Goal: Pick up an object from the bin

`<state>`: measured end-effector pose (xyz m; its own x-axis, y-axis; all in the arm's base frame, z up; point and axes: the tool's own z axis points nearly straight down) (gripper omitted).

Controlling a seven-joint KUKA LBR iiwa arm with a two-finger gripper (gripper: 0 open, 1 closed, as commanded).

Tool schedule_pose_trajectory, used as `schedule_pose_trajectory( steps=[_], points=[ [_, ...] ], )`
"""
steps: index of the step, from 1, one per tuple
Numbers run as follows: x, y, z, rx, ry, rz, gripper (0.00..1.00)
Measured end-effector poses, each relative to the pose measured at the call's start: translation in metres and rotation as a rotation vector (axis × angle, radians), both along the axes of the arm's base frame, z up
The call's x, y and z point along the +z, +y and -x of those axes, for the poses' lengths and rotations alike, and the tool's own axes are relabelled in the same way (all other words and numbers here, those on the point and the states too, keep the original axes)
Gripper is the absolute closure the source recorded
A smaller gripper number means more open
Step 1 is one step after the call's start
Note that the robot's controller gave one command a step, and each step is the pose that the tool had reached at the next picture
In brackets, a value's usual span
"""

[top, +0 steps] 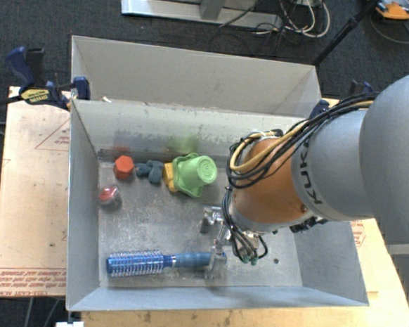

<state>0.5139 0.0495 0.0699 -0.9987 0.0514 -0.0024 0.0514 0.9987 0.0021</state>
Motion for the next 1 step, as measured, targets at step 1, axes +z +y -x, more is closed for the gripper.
schedule_pose_trajectory(
  steps=[1],
  points=[
    [0.0001, -0.0019, 0.0198, 0.139, -0.001, 0.001, 0.0]
  ],
)
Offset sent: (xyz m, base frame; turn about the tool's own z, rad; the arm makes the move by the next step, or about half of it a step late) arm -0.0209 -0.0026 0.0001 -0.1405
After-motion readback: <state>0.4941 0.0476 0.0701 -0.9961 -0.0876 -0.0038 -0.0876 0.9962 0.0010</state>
